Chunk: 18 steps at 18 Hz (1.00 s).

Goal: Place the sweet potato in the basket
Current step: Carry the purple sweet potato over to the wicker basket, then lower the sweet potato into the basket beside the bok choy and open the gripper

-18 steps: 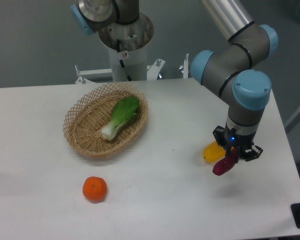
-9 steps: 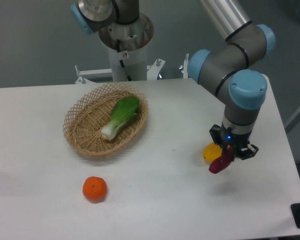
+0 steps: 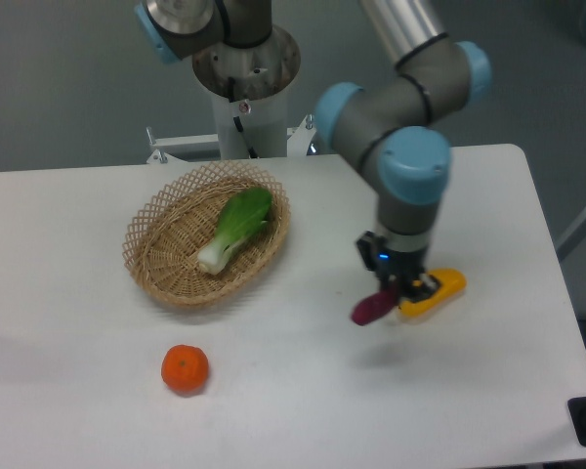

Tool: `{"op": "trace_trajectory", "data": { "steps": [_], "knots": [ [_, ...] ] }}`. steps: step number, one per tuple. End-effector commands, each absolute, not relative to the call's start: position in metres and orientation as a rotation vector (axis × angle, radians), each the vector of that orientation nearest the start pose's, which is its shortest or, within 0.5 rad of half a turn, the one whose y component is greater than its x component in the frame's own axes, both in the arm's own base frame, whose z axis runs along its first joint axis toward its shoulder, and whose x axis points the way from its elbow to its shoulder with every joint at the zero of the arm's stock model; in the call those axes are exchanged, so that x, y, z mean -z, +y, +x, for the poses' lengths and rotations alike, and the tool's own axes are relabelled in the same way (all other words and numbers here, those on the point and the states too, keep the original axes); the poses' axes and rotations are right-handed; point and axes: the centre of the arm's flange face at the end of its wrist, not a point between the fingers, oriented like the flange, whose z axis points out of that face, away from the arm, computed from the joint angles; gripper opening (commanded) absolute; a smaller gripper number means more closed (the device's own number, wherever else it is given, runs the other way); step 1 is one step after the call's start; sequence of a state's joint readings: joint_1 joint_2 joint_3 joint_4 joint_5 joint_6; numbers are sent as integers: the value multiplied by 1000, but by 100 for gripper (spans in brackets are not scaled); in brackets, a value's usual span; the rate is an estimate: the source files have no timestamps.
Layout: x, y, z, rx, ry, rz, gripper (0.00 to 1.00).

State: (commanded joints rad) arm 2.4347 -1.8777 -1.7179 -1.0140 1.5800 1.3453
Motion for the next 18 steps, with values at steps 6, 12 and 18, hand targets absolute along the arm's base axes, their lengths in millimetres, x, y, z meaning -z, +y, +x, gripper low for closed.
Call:
{"op": "trace_trajectory", "data": {
  "steps": [6, 12, 18],
  "knots": [
    [-297, 507, -267, -114, 945, -2962, 34],
    [-295, 505, -180, -150, 1160, -2951, 35],
    [-285, 511, -129, -171, 1311, -2947, 40]
  ]
}}
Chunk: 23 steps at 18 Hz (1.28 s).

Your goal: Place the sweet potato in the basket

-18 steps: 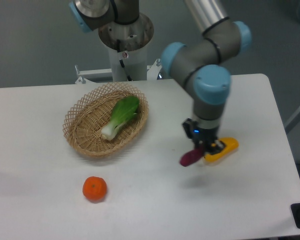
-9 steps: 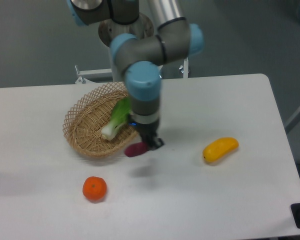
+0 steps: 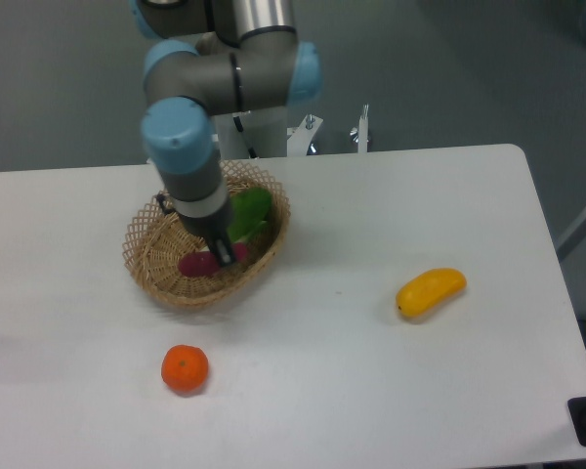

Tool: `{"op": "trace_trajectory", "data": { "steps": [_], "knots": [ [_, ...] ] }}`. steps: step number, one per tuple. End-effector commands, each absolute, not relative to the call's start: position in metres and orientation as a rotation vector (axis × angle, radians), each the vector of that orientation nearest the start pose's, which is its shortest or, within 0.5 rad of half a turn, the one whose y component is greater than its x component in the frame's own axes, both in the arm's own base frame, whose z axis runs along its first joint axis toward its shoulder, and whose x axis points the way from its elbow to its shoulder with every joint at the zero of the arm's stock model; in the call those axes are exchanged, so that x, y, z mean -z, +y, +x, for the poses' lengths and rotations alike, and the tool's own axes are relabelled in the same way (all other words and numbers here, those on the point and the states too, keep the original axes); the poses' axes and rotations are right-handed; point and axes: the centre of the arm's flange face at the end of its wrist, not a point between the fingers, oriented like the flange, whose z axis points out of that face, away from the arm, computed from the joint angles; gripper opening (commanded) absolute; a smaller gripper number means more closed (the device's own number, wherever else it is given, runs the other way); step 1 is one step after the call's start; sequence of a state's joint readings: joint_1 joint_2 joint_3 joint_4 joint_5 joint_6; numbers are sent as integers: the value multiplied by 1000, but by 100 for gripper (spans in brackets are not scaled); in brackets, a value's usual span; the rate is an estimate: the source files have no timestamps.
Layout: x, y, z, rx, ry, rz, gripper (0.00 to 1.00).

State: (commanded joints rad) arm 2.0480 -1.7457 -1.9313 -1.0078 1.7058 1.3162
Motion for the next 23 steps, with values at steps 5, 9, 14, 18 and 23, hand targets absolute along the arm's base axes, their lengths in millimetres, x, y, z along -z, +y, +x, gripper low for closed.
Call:
{"op": "trace_trajectory", "data": {
  "steps": [5, 9, 14, 18, 23],
  "knots": [
    [-277, 516, -94, -182, 1425, -2924, 53],
    [-271, 513, -83, -188, 1473, -2924, 69],
    [-278, 518, -85, -198, 1454, -2910, 100],
    [-286, 519, -110, -227, 1378, -2937, 100],
    [-293, 507, -174, -239, 1204, -2999, 100]
  ]
}}
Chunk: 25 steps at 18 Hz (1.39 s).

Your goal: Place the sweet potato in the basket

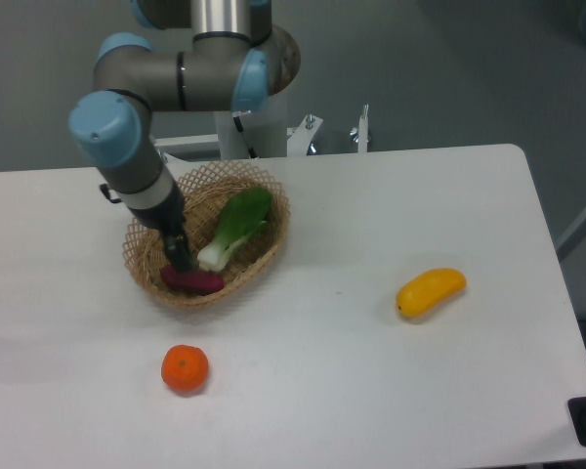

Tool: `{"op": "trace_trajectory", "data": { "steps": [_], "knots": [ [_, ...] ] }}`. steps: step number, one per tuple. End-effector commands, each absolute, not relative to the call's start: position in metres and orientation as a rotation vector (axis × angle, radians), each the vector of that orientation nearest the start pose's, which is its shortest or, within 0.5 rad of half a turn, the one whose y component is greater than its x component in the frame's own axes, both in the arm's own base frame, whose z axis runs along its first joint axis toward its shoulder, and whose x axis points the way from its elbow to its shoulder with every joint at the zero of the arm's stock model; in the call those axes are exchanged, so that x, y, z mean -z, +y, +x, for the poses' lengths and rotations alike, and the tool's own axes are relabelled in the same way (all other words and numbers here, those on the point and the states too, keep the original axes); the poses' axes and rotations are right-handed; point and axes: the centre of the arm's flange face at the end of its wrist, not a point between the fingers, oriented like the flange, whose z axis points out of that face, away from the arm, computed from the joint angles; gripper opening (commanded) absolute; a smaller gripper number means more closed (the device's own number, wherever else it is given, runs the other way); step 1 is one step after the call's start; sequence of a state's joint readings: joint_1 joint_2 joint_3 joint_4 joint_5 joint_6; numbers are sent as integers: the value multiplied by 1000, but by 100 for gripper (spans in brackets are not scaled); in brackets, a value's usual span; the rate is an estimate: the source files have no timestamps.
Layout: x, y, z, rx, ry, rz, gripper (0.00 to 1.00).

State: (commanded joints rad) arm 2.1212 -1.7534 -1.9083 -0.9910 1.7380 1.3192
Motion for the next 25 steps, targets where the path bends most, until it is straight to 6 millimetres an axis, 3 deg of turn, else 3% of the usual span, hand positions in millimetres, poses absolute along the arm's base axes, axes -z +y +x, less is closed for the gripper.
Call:
{"op": "trace_trajectory", "data": {
  "steps": [6, 12, 19, 22, 23, 25],
  "knots": [
    [-307, 489, -277, -271, 911, -3014, 100],
    [-304, 475, -369, -276, 848, -3035, 100],
    [-306, 456, -447, -302, 709, -3069, 100],
    [-309, 449, -468, -300, 659, -3053, 100],
    [-310, 438, -488, -283, 602, -3026, 100],
    [-309, 434, -503, -285, 599, -3018, 100]
  ]
}}
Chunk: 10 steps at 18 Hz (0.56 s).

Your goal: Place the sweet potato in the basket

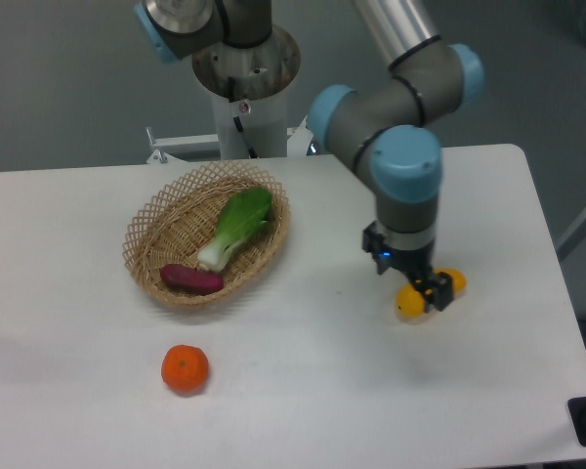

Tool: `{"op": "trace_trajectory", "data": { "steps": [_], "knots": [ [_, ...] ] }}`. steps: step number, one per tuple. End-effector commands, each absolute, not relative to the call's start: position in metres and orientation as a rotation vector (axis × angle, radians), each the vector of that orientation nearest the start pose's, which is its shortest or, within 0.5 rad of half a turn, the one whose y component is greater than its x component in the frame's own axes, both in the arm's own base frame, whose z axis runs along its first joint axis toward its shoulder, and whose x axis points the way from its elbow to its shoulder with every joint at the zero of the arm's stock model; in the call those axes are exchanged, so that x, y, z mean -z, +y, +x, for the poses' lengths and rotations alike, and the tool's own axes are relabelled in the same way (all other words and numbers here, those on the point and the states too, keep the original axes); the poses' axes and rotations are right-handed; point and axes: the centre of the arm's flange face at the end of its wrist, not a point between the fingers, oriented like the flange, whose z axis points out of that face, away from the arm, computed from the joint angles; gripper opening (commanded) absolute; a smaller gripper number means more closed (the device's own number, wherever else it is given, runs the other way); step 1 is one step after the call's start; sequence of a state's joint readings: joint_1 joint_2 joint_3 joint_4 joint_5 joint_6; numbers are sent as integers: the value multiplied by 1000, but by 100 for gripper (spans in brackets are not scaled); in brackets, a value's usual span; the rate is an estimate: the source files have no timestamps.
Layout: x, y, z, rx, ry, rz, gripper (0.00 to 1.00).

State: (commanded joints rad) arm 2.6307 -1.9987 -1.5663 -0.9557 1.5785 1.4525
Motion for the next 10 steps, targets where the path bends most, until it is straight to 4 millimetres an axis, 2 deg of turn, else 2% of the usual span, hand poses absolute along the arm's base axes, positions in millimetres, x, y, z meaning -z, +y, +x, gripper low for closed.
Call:
{"op": "trace_trajectory", "data": {
  "steps": [1, 4, 10],
  "knots": [
    [-309, 433, -508, -291, 624, -3013, 100],
    [-305, 416, -524, -251, 645, -3027, 100],
    [-301, 413, -524, -229, 663, -3030, 100]
  ]
}}
